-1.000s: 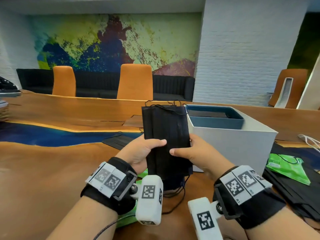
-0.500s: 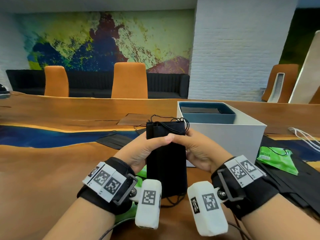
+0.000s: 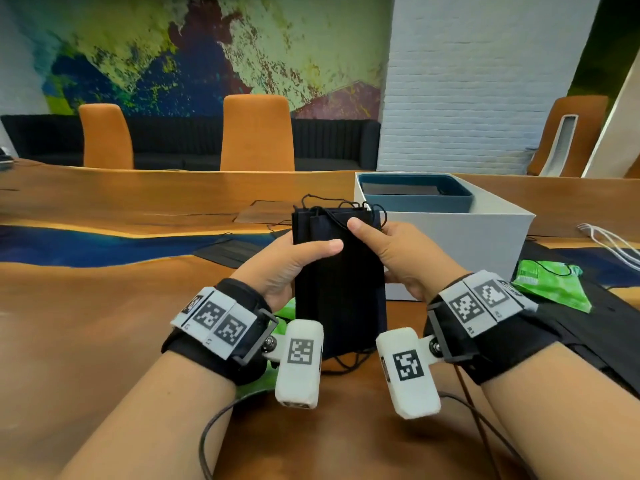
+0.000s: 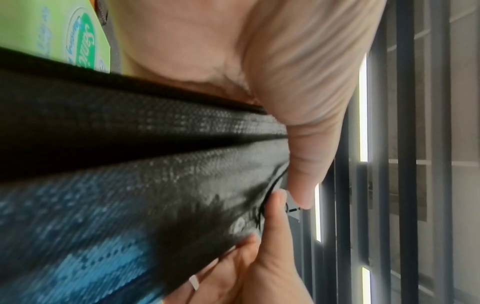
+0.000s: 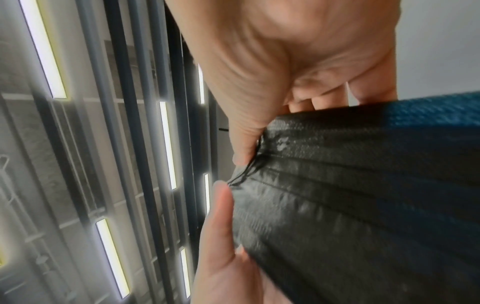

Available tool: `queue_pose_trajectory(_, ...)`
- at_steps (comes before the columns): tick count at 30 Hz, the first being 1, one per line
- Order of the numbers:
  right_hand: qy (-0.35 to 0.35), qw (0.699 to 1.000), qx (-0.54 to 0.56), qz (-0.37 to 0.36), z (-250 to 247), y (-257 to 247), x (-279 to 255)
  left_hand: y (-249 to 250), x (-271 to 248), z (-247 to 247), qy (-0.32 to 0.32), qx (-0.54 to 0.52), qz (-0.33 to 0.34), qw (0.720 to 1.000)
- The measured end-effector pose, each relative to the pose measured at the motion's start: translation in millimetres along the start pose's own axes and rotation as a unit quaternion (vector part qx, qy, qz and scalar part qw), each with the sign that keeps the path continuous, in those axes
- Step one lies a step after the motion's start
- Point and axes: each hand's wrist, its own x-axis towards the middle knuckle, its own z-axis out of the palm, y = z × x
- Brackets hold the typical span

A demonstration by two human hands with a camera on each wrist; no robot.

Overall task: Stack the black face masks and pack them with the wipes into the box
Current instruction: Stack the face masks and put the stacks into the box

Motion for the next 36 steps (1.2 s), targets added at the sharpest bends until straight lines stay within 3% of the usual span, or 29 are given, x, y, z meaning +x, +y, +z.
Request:
queue_pose_trajectory(4, 0.043, 0.999, -0.027, 0.005, 18.8, 2.0, 1.0, -4.7, 4.4, 3.8, 0.013, 0.028, 0.020, 0.999)
queue_pose_trajectory(8, 0.081, 0.994, 0.074, 0.018, 30.4, 1.5, 1.8, -3.9, 5.3, 2.3, 0.013, 0.008, 0.026, 1.000)
queue_pose_trajectory(11, 0.042, 0.986, 0.160, 0.011, 28.6, 1.0, -1.6, -3.7, 4.8, 2.0, 0.015, -0.012, 0.027, 0.999)
queue_pose_trajectory(16, -0.016, 0.984, 0.171, -0.040, 21.8, -1.6, -5.8, -3.5, 3.8, 2.0, 0.027, -0.028, 0.029, 0.999)
queue_pose_trajectory(22, 0.027, 0.972, 0.213, -0.093, 16.5, -6.6, -4.8, -0.1, 3.8, -2.1, 0.027, -0.054, 0.076, 0.995)
queue_pose_trajectory(28, 0.068, 0.979, 0.156, -0.110, 15.5, -9.8, -6.3, -5.6, 5.0, 1.4, -0.008, 0.057, 0.069, 0.996)
queue_pose_trajectory(36, 0.029, 0.983, 0.031, -0.180, 8.4, -18.6, -16.1, -1.6, -0.6, 4.0, -0.062, 0.080, 0.045, 0.994)
